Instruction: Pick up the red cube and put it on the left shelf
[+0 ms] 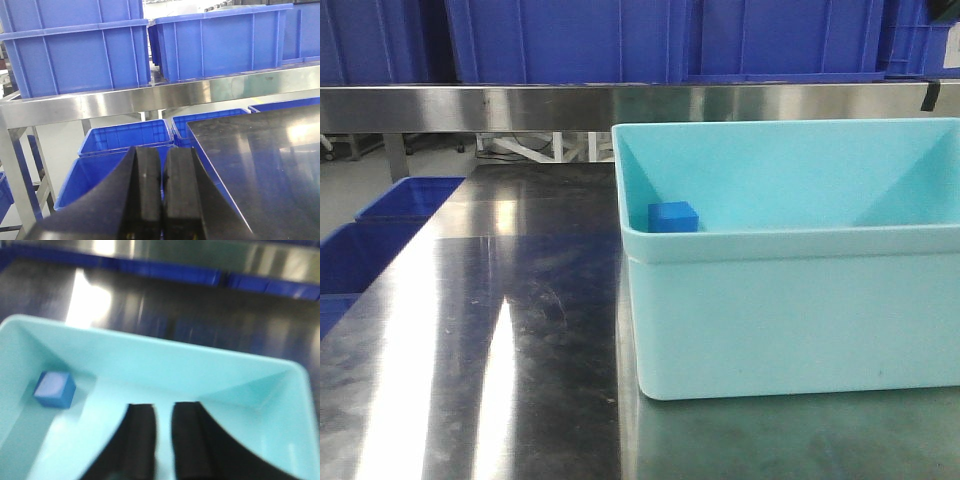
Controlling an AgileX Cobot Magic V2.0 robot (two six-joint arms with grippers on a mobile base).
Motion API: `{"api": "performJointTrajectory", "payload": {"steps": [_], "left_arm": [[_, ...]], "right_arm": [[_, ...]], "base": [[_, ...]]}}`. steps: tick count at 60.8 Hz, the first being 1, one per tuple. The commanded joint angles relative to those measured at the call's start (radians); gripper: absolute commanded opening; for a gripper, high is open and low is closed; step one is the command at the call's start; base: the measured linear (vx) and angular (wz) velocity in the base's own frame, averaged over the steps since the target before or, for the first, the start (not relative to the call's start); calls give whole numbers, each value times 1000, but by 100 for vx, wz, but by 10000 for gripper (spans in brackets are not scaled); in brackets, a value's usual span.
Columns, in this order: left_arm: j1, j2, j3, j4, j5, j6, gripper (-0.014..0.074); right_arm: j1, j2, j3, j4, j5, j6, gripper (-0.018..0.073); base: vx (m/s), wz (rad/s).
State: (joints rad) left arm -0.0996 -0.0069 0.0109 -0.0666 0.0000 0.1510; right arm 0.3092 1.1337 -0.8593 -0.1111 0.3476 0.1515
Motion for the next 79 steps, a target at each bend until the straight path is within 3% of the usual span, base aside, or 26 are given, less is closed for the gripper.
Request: {"api": "performJointTrajectory", "payload": {"steps": [1,6,30,79], "left_arm": [[-4,8,22,0,-84,2,106],[-4,8,22,0,-84,2,106],[-4,8,22,0,-84,2,106],[-4,8,22,0,-84,2,106]], "right_arm": [[34,48,-71,-1,-23,1,493],[65,102,-94,-1,8,1,637],[101,238,-114,-1,108,1,613],[69,398,-114,-3,105,1,613]], "base": [[0,0],[0,0],[0,0],[0,0]]}}
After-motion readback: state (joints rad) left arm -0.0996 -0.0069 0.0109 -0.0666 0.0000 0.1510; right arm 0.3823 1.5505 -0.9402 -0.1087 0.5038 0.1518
